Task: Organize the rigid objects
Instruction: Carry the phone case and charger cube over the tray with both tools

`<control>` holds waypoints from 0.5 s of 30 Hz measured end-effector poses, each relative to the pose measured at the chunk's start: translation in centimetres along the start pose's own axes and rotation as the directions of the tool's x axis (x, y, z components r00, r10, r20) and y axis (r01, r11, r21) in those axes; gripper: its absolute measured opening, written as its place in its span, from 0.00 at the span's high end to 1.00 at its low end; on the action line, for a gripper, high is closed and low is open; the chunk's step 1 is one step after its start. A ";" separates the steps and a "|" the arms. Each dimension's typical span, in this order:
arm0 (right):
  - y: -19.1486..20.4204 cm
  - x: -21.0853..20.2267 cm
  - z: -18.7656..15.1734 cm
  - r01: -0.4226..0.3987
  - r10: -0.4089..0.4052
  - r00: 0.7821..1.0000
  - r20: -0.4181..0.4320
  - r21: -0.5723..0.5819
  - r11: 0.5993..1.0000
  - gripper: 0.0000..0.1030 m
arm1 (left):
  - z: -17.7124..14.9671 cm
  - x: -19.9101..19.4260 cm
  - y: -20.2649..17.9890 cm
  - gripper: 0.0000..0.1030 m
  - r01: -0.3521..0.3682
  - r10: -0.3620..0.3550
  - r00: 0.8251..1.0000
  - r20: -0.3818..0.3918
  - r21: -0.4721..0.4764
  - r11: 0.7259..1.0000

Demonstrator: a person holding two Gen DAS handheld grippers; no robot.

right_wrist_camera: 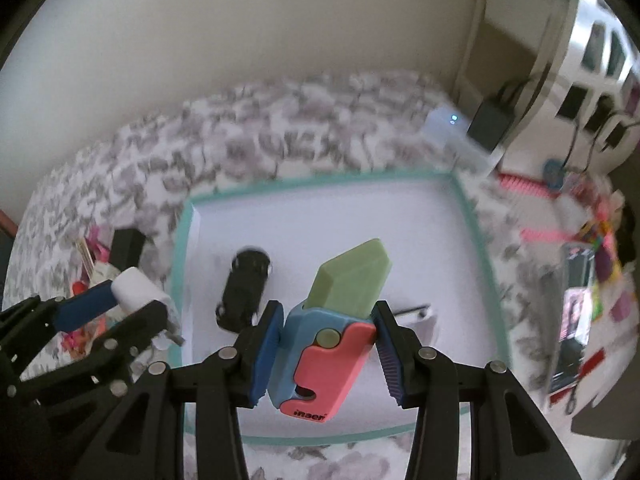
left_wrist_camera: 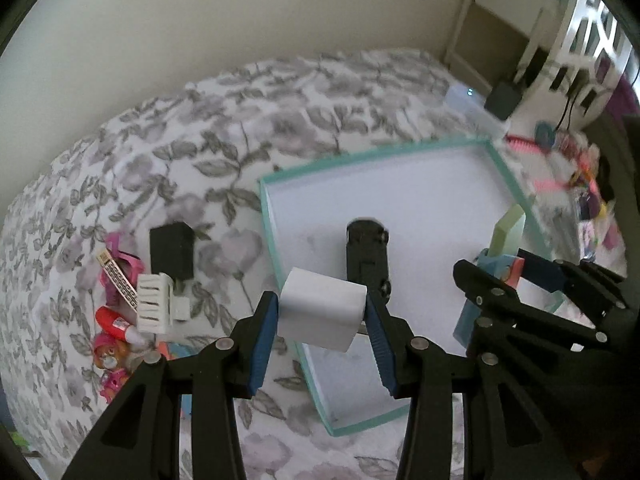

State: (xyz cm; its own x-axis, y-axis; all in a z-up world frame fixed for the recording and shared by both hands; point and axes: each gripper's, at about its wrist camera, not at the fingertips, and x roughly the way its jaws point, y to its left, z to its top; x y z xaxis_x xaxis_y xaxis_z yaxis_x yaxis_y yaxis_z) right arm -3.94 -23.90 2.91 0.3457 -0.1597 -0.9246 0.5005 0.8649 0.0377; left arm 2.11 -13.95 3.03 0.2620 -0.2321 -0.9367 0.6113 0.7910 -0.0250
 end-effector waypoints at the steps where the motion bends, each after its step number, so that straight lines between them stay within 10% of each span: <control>1: -0.2 0.7 -0.2 0.006 -0.006 1.000 -0.021 0.004 1.000 0.53 | -0.1 0.4 -0.2 0.55 0.001 -0.001 1.000 -0.013 0.003 1.000; 15: -2.0 5.3 -1.5 0.023 -0.016 0.988 -0.156 0.044 0.999 0.53 | -1.0 4.3 -1.8 0.55 0.016 -0.010 0.992 -0.128 0.040 0.999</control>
State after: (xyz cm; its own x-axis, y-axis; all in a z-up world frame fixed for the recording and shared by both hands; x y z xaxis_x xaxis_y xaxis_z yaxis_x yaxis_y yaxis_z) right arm -4.32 -25.74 -2.63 0.2097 -0.0978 -0.9729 0.5429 0.8392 0.0326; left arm 1.37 -15.84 -1.26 0.1579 -0.1659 -0.9734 0.6444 0.7642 -0.0257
